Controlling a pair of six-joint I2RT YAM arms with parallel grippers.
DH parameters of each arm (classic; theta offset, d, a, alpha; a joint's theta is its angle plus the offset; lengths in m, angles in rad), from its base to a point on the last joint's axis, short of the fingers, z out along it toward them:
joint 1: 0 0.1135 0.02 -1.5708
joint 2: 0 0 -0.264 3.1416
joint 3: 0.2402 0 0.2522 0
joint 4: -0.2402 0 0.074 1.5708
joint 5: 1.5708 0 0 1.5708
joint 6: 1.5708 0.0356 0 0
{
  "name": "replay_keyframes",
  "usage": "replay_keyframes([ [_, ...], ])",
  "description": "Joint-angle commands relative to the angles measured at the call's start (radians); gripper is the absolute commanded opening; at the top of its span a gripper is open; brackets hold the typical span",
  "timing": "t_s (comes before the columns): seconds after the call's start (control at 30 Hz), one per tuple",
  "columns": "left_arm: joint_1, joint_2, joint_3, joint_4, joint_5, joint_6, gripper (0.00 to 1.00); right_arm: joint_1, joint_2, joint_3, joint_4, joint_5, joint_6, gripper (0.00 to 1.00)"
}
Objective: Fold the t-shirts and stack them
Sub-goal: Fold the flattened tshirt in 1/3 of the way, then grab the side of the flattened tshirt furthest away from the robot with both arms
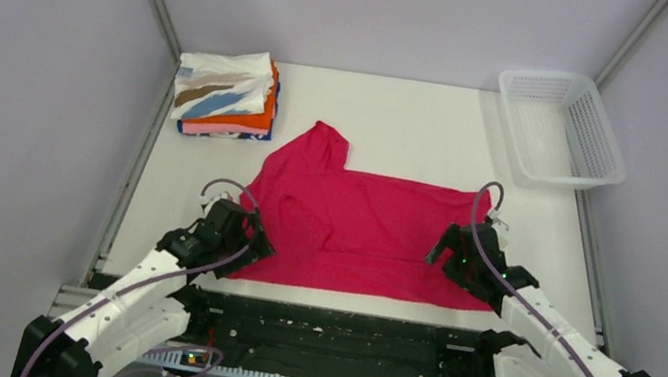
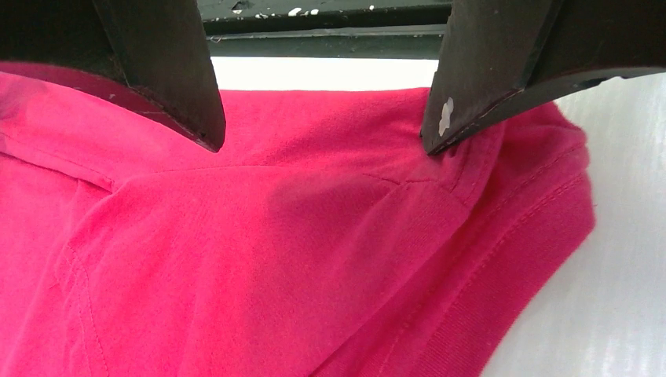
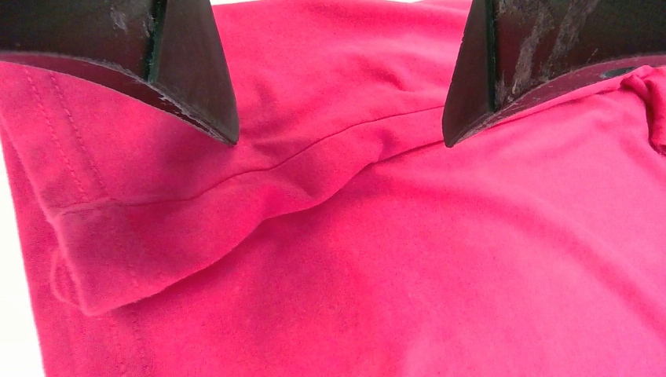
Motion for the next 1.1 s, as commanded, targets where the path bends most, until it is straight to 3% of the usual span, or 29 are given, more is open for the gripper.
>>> replay_keyframes([
  [0.0,-0.003,0.022,0.038,0.008,-0.063,-0.006,0.99,0.006,-0.015,0.063,-0.042,0.091,-0.005,0.99],
  [0.27,-0.004,0.166,0.239,0.009,-0.11,0.084,0.99,-0.036,0.061,0.179,-0.122,0.221,-0.042,0.99],
  [0.43,-0.004,0.234,0.409,0.056,-0.174,0.23,0.99,-0.068,0.07,0.234,-0.105,0.234,-0.112,0.99],
  [0.6,-0.004,0.481,0.633,0.13,-0.147,0.335,0.99,-0.069,0.088,0.289,-0.052,0.307,-0.162,0.99],
  [0.9,0.034,1.178,1.352,-0.016,-0.255,0.505,0.97,-0.079,0.214,0.313,0.191,0.327,-0.245,0.99],
  [1.07,0.055,1.498,1.829,-0.216,-0.331,0.547,0.92,-0.082,0.306,0.337,0.18,0.41,-0.264,0.99],
])
